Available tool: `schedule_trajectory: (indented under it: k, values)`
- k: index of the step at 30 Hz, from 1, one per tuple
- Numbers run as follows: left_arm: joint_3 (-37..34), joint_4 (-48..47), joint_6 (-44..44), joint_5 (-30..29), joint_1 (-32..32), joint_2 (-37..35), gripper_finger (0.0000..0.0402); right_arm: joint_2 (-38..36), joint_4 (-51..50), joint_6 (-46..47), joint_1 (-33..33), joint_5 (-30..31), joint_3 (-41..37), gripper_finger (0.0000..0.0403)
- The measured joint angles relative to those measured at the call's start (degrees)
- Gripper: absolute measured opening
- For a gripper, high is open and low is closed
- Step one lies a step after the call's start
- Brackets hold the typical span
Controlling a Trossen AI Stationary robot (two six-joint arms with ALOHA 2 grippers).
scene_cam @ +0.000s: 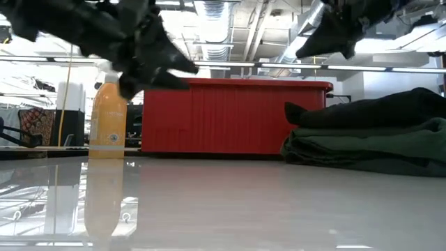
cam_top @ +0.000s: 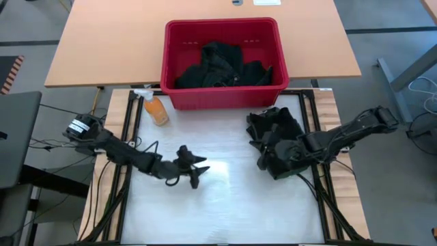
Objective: Fold laundry
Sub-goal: Fold the dark blue jeans
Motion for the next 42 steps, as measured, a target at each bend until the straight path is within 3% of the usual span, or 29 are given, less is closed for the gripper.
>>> schedule_trajectory:
  k: [6,11,15,31,37,42]
  values:
    - [0.0,10.0,9.8,2.4,6.1,0.0,0.0187,0.0,0.2,-7.5,-1.2,0.0,1.8,0.0037]
    - [0.0,11.9,10.9,12.5,12.1,0.0,0.0187,0.0,0.3,-7.6,-1.4,-0.1,1.8,0.0037]
    - [0.0,12.1,10.9,16.6,15.5,0.0,0.0187,0.0,0.3,-7.6,-1.3,-0.2,1.8,0.0037]
    - [7.4,9.8,15.2,20.1,15.9,0.0,0.0187,0.0,0.2,-7.7,-1.3,-0.3,1.8,0.0037]
    - [12.1,3.3,18.8,20.1,18.1,0.0,0.0187,0.0,0.2,-7.7,-1.3,-0.3,1.8,0.0037]
    - [19.6,-12.1,22.4,20.3,21.3,0.0,0.0187,0.0,0.2,-7.6,-1.3,-0.3,1.8,0.0037]
